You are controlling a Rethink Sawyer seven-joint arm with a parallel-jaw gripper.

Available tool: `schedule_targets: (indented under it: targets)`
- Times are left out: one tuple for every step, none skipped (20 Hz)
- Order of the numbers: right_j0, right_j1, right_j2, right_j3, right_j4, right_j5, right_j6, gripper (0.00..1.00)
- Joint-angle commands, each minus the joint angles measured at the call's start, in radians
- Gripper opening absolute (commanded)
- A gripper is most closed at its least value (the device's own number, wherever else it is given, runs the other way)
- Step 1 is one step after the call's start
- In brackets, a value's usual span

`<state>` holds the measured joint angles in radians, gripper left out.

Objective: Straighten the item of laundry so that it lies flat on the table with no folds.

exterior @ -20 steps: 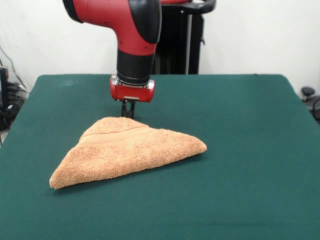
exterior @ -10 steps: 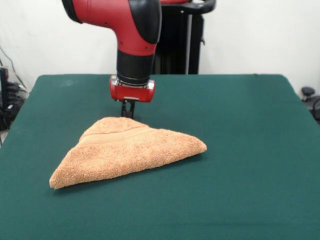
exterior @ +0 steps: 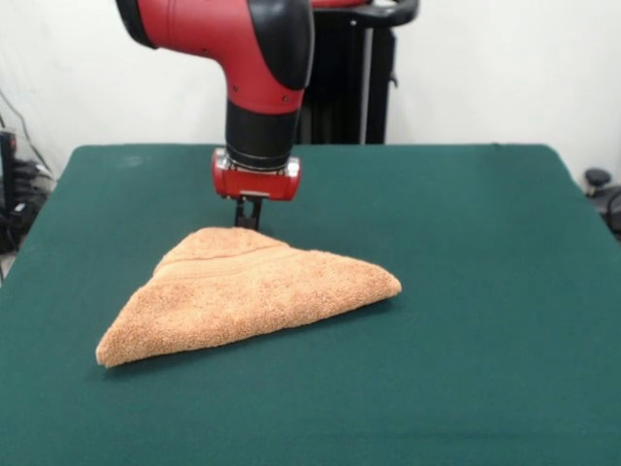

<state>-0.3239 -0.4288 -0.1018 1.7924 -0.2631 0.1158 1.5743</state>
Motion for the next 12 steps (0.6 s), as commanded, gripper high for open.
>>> schedule_targets:
  targets:
    - [0.03,0.168,0.163,-0.242,0.01,-0.065,0.085,0.0]
    - [0.034,0.168,0.16,-0.245,0.01,-0.066,0.089,0.0]
    - [0.036,0.169,0.16,-0.25,0.011,-0.062,0.09,0.0]
    - [0.038,0.169,0.16,-0.256,0.012,-0.058,0.091,0.0]
    - [0.041,0.17,0.161,-0.261,0.013,-0.054,0.092,0.0]
    - [0.042,0.171,0.161,-0.264,0.014,-0.048,0.093,0.0]
    - [0.049,0.171,0.157,-0.273,0.019,-0.037,0.095,0.0]
    - [0.053,0.171,0.154,-0.276,0.02,-0.03,0.097,0.0]
    - [0.059,0.168,0.15,-0.28,0.022,-0.021,0.1,0.0]
    - [0.065,0.166,0.145,-0.285,0.024,-0.012,0.103,0.0]
    - [0.069,0.161,0.141,-0.286,0.025,0.0,0.104,0.0]
    - [0.072,0.158,0.139,-0.288,0.024,0.006,0.105,0.0]
